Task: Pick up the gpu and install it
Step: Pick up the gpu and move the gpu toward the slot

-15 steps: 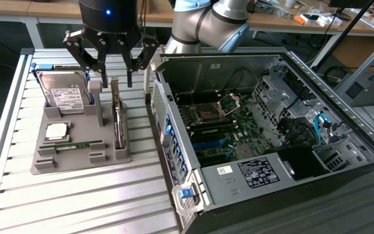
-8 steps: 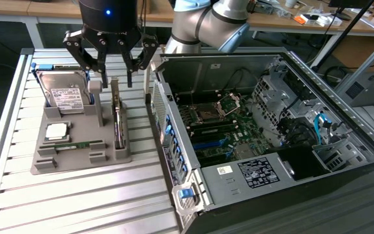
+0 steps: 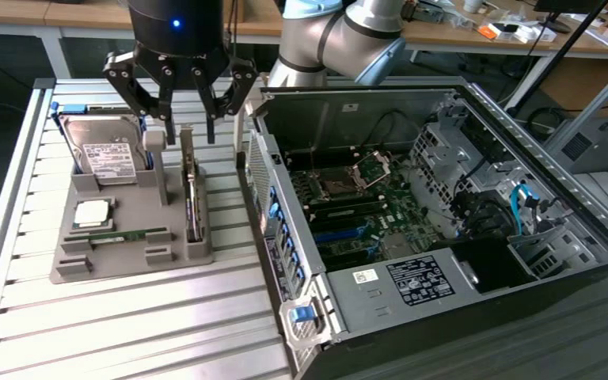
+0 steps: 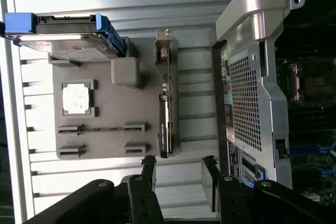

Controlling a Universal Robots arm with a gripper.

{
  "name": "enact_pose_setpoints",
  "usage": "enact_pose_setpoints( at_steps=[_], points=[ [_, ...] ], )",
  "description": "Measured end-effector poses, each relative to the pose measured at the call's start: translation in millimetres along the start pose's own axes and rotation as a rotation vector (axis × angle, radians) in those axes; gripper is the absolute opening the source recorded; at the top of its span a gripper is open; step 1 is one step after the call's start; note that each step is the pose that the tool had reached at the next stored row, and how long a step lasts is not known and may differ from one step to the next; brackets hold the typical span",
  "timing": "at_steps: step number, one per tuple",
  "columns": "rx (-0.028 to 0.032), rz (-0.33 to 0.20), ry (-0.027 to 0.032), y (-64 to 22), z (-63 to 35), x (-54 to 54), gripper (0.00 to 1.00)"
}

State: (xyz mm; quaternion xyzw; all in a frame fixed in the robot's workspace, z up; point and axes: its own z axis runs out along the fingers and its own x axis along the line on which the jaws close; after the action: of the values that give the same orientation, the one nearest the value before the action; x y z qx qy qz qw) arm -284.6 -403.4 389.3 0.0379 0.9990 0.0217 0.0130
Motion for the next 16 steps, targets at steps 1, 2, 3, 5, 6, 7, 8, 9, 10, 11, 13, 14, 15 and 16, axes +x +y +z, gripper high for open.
enact_pose_setpoints(
  at_steps=[1, 2, 3, 5, 6, 7, 8, 9, 10, 11, 13, 14, 15, 16],
  points=[
    [0.0000, 0.000, 0.0000, 0.0, 0.2, 0.0, 0.48],
    [0.0000, 0.000, 0.0000, 0.0, 0.5, 0.0, 0.48],
    [0.0000, 0.000, 0.0000, 0.0, 0.7, 0.0, 0.48],
    [0.0000, 0.000, 0.0000, 0.0, 1.1, 0.0, 0.48],
    [0.0000, 0.000, 0.0000, 0.0, 1.2, 0.0, 0.48],
    [0.0000, 0.000, 0.0000, 0.0, 1.3, 0.0, 0.48],
    [0.0000, 0.000, 0.0000, -0.1, 1.4, 0.0, 0.48],
    [-0.0001, 0.000, 0.0000, 0.0, 1.6, 0.0, 0.48],
    [0.0000, 0.000, 0.0000, -0.1, 1.7, 0.0, 0.48],
    [0.0000, 0.000, 0.0001, -0.1, 1.9, 0.0, 0.48],
    [0.0000, 0.000, 0.0000, -0.1, 2.2, 0.0, 0.48],
    [0.0000, 0.000, 0.0000, -0.1, 2.5, 0.0, 0.48],
    [0.0000, 0.000, 0.0000, -0.1, 2.8, 0.1, 0.48],
    [-0.0001, 0.000, 0.0000, -0.1, 2.9, 0.0, 0.48]
  ],
)
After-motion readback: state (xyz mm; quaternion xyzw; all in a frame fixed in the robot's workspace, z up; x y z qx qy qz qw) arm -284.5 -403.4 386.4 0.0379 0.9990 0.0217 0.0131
